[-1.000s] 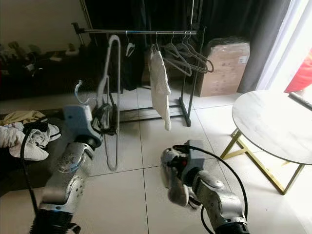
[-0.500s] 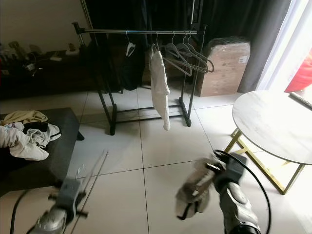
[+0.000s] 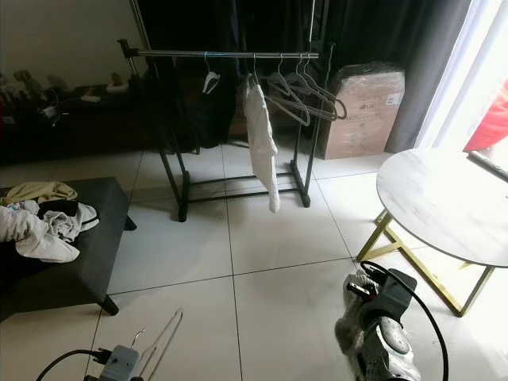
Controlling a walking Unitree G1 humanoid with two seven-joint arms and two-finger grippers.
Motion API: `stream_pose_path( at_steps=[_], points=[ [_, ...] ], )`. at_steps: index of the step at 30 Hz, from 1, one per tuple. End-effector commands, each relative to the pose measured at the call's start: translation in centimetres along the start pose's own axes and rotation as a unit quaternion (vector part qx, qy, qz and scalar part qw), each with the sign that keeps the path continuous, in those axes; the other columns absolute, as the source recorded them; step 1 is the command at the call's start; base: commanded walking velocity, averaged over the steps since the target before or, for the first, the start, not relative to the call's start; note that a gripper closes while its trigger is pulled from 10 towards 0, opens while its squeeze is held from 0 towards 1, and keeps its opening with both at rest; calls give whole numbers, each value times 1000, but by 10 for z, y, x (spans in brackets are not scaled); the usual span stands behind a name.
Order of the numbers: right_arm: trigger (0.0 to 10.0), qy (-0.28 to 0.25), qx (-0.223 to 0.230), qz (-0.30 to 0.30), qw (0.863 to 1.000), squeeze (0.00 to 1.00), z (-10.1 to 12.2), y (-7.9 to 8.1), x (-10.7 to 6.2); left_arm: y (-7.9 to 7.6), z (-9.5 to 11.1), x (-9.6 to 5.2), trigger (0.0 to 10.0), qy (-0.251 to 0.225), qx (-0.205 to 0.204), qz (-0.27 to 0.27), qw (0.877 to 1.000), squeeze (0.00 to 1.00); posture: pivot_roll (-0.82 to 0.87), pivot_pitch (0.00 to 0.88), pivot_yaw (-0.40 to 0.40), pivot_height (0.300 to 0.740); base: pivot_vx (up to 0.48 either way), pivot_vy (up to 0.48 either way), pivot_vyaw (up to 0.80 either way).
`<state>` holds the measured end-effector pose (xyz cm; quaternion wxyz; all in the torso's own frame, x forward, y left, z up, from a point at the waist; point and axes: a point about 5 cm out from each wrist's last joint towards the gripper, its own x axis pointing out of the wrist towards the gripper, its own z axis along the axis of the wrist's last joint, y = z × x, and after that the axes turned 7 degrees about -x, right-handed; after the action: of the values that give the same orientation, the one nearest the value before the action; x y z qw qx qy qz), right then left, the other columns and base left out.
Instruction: Hang hanger
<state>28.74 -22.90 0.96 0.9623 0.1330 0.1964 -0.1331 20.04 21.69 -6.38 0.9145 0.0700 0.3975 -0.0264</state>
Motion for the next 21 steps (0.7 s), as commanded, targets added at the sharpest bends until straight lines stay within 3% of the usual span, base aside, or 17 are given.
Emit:
stream_pose_path(
  at_steps=[1,8,21],
  points=[
    [10000,-18,1,-7,1000,0,6,-3,1,0,-11,-2,10000,19,-18,10,1000,0,-37,81,4,740,0,0,0],
    [10000,-27,1,-11,1000,0,7,-6,1,-1,-23,-4,10000,42,-32,13,999,0,-46,71,4,740,208,0,0],
    [10000,-22,-6,-5,1000,0,2,-2,1,-6,-46,-10,10000,80,-31,10,996,0,-38,54,2,740,355,0,0]
  ],
)
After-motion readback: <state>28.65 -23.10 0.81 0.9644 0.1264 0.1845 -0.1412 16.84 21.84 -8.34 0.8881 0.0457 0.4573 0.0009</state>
